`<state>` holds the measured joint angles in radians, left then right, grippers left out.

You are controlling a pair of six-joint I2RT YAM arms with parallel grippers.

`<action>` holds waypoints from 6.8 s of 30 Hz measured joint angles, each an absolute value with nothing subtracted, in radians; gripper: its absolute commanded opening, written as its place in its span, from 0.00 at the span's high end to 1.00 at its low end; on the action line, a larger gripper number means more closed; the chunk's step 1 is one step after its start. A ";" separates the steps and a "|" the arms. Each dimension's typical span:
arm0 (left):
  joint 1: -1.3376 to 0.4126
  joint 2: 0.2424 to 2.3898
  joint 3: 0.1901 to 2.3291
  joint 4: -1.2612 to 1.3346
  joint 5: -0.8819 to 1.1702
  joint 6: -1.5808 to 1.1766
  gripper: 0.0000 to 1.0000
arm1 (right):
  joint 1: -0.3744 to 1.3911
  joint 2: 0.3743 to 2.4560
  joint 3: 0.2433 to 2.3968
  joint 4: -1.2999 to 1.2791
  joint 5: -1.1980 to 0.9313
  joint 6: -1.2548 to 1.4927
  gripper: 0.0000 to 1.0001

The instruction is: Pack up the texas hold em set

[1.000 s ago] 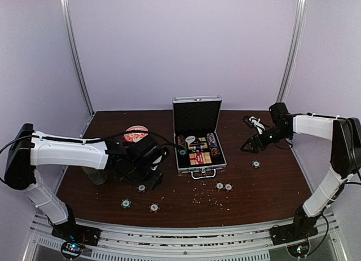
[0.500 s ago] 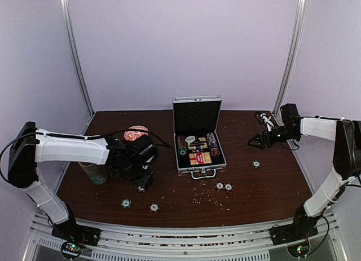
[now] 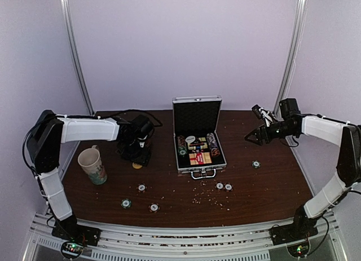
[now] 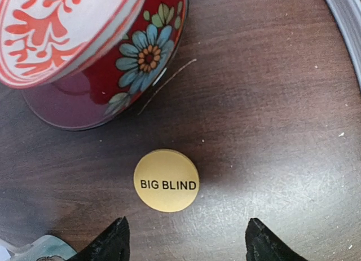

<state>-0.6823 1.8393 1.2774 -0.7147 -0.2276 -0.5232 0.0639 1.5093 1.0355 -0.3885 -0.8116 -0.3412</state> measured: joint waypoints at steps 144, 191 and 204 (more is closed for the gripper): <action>-0.962 2.208 1.837 -0.533 -0.089 -0.303 0.39 | 0.169 1.529 1.092 -0.479 -0.691 -0.433 0.22; -0.912 1.558 1.220 -0.293 -0.353 -0.001 0.13 | 0.729 1.600 0.996 -0.720 -0.175 -0.630 0.33; -0.912 1.560 1.220 -0.293 -0.355 -0.001 0.13 | 0.753 1.680 0.996 -0.680 -0.167 -0.626 0.35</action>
<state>-0.9115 1.5600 1.2201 -0.2928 -0.3550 -0.0010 0.7528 1.6802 0.9958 -0.6804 -0.1669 -0.6258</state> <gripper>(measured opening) 0.871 0.666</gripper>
